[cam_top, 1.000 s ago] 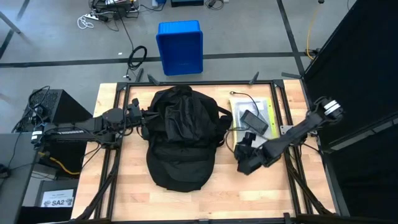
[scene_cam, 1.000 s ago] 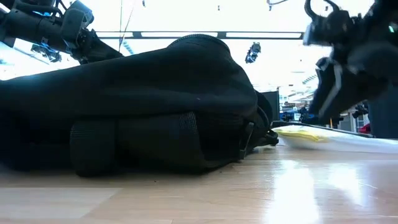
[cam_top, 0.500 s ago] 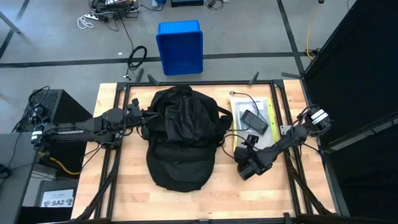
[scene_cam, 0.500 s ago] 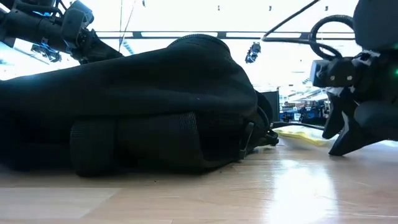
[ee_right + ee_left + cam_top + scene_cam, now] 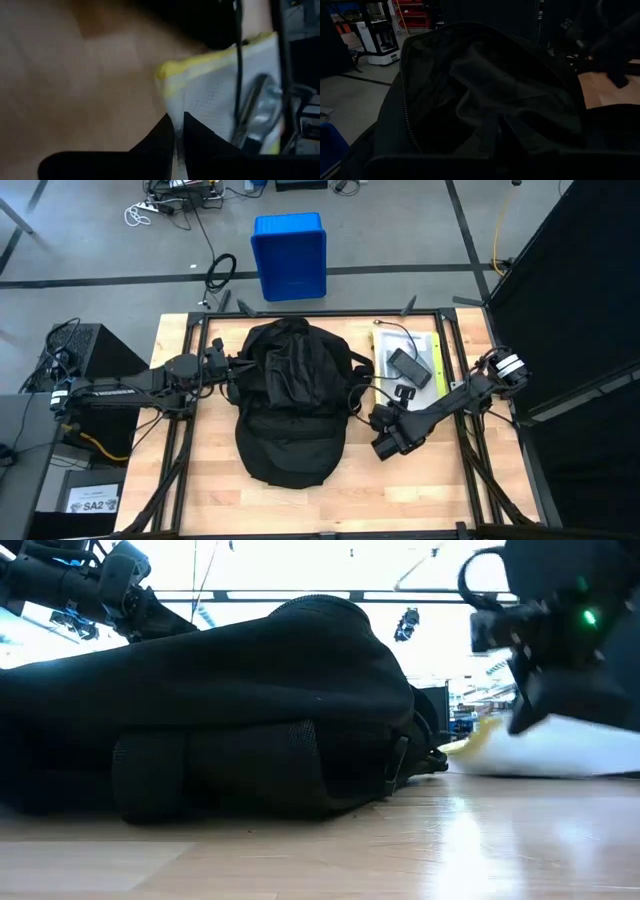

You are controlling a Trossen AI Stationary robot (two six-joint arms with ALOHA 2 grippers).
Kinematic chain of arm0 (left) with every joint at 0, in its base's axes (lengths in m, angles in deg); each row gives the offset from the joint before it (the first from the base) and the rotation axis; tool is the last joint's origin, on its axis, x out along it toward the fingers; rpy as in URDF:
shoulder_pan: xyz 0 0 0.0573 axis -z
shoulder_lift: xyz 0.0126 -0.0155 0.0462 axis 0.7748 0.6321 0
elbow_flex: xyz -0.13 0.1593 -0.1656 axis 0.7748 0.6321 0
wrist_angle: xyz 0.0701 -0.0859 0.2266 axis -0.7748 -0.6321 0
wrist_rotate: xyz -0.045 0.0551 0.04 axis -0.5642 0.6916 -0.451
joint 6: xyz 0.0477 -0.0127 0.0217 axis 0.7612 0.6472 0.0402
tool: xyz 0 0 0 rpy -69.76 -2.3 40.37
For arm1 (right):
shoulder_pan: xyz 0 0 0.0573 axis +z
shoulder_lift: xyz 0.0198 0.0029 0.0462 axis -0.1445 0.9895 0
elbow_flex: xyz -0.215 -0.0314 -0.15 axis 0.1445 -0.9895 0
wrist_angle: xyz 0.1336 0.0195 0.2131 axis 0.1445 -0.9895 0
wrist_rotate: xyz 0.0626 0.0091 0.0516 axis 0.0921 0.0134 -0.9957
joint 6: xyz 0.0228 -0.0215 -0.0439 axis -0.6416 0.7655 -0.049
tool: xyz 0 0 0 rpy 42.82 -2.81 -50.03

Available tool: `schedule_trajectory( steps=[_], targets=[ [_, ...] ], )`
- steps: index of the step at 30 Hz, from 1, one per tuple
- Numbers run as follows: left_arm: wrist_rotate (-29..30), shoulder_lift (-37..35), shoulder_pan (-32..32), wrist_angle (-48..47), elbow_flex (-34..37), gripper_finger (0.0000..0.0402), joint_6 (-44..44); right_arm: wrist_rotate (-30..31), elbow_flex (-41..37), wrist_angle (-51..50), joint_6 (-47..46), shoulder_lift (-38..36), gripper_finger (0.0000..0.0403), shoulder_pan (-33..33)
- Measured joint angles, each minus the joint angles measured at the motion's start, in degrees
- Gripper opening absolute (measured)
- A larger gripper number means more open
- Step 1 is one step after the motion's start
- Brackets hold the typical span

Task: Unpack backpack
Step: Open the yellow zipper pouch

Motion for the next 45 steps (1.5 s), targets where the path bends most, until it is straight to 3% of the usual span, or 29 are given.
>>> schedule_trajectory(
  steps=[11, 18, 24, 37, 45],
  targets=[
    [0.01, 0.00, -0.02, -0.01, 0.00, 0.0000, 0.01, 11.73, 21.09, -11.12, 7.13, -7.70, 0.0000, 1.00],
    [-0.01, 0.00, -0.01, -0.06, 0.00, 0.0000, 0.00, 16.43, 25.55, -10.65, 13.59, -14.03, 0.0000, 0.44],
    [-0.01, -0.02, 0.00, -0.06, 0.00, 0.0000, 0.01, 17.82, 26.54, -2.33, 21.56, -18.17, 0.0000, 0.46],
    [-0.01, 0.00, -0.02, -0.01, 0.00, 0.0000, -0.01, 11.28, 26.56, 21.43, 42.42, -19.15, 0.0000, 0.63],
    [0.00, -0.02, -0.01, -0.06, 0.00, 0.0000, 0.00, -1.72, 25.51, 27.33, 41.18, -17.86, 0.0000, 0.86]
  ],
)
